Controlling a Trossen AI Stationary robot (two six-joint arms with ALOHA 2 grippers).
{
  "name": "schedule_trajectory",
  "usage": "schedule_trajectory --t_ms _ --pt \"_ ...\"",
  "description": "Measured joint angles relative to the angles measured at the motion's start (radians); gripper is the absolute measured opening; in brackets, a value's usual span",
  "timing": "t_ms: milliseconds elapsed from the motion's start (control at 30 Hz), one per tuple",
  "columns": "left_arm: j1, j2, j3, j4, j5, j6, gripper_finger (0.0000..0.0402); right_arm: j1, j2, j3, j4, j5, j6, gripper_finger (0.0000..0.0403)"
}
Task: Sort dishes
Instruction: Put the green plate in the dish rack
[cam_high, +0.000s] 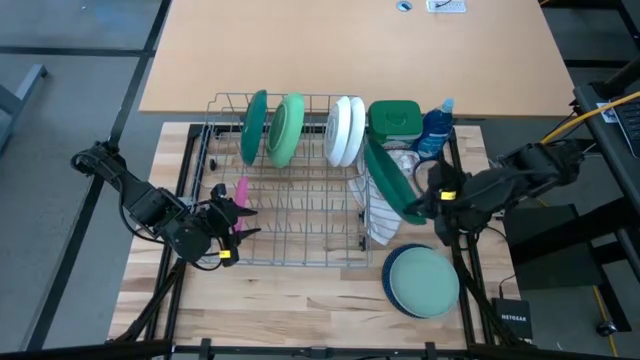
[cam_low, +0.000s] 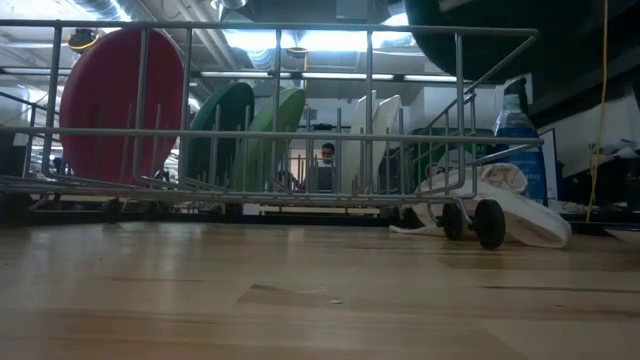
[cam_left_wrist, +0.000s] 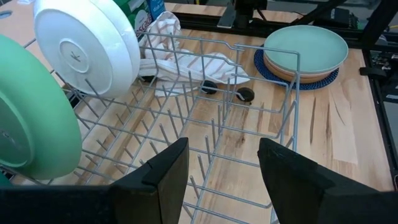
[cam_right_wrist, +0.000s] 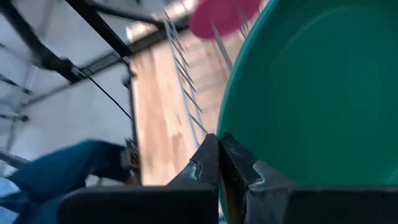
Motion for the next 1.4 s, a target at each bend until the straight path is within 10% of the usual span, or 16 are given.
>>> schedule_trajectory --t_ms 900,1400 --pt "0.001 0.000 0.000 0.000 0.000 -0.008 0.0184 -0.023 0.043 0.000 0.730 0.206 -0.571 0.0002" --pt "0.002 0.000 0.000 0.000 0.000 -0.008 0.0184 -0.259 0.256 0.000 0.807 -0.105 -0.574 0.0003"
